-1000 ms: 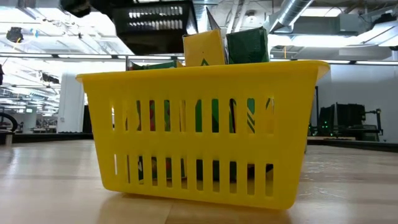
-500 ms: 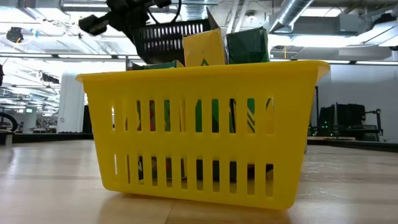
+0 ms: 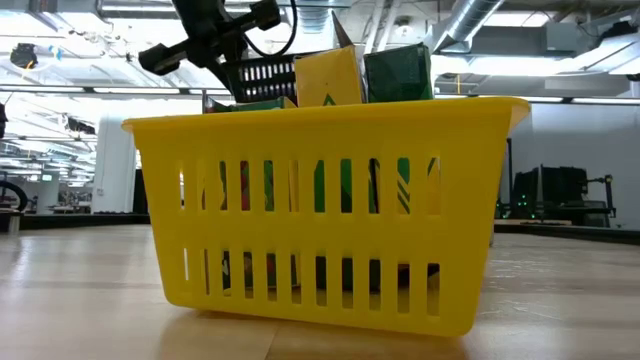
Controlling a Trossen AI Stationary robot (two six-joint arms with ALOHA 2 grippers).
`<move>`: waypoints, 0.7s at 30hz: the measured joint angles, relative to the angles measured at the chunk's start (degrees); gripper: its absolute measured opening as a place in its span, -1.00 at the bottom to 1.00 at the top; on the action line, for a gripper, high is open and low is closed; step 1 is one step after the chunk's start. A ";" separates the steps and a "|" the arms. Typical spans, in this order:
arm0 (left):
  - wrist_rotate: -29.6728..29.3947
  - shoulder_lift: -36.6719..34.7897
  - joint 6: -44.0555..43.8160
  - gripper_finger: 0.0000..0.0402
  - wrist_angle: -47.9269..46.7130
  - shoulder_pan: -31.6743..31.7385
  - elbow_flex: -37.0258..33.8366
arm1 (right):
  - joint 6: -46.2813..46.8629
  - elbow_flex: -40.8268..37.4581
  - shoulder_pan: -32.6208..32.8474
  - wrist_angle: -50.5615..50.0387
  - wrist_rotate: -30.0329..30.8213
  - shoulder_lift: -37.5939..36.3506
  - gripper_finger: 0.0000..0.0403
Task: Pick & Place Office Desk Supplies
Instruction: Put the black bin on the shelf
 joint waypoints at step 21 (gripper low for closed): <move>1.54 1.30 4.10 -0.90 3.02 0.27 -0.02 | -1.46 0.00 0.40 -0.50 -1.29 0.00 -0.29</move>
